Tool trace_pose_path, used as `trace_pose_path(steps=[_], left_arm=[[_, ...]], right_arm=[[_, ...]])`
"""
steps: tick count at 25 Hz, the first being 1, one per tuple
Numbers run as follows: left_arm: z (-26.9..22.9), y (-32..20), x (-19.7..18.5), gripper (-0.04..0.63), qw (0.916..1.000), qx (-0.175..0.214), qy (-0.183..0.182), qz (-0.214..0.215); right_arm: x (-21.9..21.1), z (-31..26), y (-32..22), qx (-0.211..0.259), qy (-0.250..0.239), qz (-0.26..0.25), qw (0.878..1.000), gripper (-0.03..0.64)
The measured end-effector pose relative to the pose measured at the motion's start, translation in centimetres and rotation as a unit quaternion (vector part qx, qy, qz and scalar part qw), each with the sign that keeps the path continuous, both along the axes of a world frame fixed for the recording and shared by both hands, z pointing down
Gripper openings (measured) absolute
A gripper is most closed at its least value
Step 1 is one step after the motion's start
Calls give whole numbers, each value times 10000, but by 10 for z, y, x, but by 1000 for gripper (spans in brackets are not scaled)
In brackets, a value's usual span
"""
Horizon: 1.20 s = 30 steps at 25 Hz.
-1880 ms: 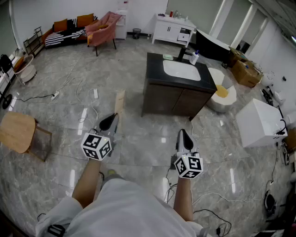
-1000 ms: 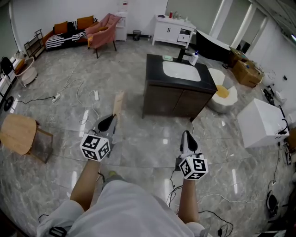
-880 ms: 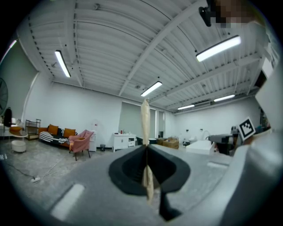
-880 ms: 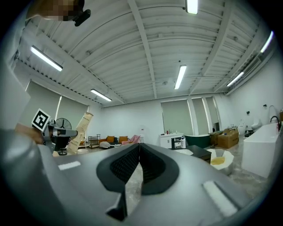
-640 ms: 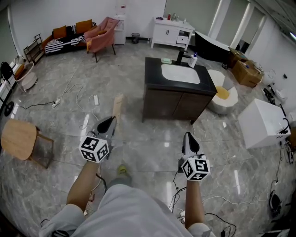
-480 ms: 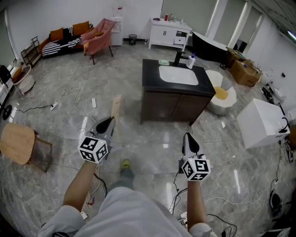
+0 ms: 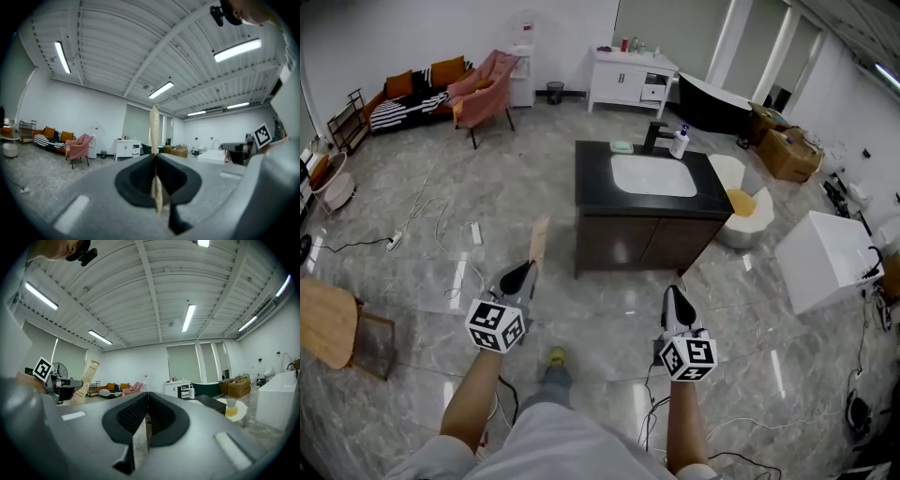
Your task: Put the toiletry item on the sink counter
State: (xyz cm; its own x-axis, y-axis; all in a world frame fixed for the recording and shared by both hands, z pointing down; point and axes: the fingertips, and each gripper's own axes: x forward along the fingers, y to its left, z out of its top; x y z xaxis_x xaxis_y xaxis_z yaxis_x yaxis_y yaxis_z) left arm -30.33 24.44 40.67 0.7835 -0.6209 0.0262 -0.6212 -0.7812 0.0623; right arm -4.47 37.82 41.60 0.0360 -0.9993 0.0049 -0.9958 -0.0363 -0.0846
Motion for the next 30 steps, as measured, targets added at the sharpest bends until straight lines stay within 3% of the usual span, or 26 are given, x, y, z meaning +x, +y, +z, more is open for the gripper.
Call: trace_pose_path(steps=[17, 23, 30], left_arm=[[12, -231, 50, -2, 9995, -286, -103, 61], [15, -284, 63, -2, 9990, -362, -108, 225], [14, -313, 70, -2, 9989, -346, -61, 319]], right_arm=[[40, -7, -241, -96, 55, -213, 9997, 3], [47, -2, -290, -195, -33, -115, 9997, 3], [54, -7, -318, -142, -18, -16, 9999, 3]])
